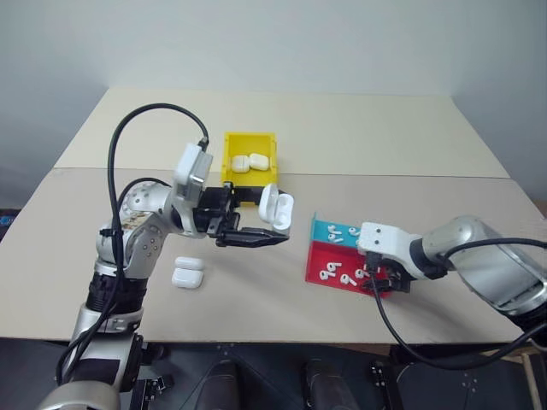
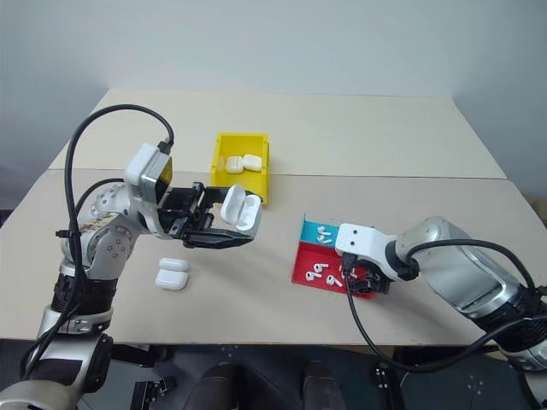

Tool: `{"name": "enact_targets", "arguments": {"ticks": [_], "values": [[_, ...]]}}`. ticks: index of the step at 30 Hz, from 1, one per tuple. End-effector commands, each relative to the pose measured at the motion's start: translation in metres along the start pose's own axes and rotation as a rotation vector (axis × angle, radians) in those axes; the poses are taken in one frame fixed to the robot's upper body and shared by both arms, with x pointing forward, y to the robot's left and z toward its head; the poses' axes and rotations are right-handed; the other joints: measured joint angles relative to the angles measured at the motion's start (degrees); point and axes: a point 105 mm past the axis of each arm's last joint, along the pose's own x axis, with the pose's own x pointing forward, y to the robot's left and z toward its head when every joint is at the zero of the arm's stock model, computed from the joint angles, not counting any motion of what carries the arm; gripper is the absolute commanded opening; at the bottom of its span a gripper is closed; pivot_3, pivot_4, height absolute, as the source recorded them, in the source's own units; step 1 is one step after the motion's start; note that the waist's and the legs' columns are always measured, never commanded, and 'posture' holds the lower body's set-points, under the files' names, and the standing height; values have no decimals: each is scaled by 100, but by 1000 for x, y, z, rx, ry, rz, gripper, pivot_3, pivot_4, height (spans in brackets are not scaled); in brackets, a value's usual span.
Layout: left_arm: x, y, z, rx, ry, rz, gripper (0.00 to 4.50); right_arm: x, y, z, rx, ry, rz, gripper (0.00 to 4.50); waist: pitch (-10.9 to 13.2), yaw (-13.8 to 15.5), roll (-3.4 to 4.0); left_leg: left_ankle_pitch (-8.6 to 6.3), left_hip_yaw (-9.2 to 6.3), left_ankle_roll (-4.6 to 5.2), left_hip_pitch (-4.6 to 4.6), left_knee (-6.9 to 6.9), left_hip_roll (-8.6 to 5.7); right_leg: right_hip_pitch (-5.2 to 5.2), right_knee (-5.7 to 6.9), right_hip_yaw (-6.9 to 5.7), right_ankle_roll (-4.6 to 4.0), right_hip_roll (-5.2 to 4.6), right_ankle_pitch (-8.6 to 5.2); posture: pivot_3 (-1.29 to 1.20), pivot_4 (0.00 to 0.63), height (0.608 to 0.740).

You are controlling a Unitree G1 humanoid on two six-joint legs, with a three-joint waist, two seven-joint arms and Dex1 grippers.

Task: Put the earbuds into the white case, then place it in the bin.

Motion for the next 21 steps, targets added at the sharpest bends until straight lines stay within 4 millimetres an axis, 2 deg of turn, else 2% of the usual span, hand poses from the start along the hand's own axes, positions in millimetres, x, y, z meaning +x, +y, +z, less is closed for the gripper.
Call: {"name": "enact_targets", "arguments": {"ticks": [1, 7, 10, 12, 21], "values": [[4, -7, 10, 42, -12, -9, 2789, -2, -2, 7, -53, -1, -37, 3679, 0, -3, 0, 0, 0, 0, 0, 0, 0, 0, 0, 0, 0, 0, 0, 0, 150, 740], [5, -8, 11, 37, -12, 3, 2789, -4, 0, 12, -88, -14, -35, 3679, 0, -7, 0, 0, 0, 0, 1, 0, 0, 0, 1, 0, 0, 1, 0, 0, 150, 740], [4, -8, 12, 38, -13, 5, 2789, -4, 0, 13, -109, -13, -42, 3091, 0, -6, 0, 0, 0, 0, 1, 0, 0, 0, 1, 0, 0, 0, 0, 0, 150, 740], [4, -8, 12, 39, -13, 6, 2789, -6, 0, 16, -110, -22, -40, 2448, 0, -5, 0, 0, 0, 0, 1, 0, 0, 0, 0, 0, 0, 0, 0, 0, 150, 740], [4, -8, 13, 38, -16, 10, 2789, -4, 2, 17, -131, -24, -31, 2448, 0, -5, 0, 0, 0, 0, 1, 0, 0, 0, 0, 0, 0, 1, 0, 0, 150, 740]]}}
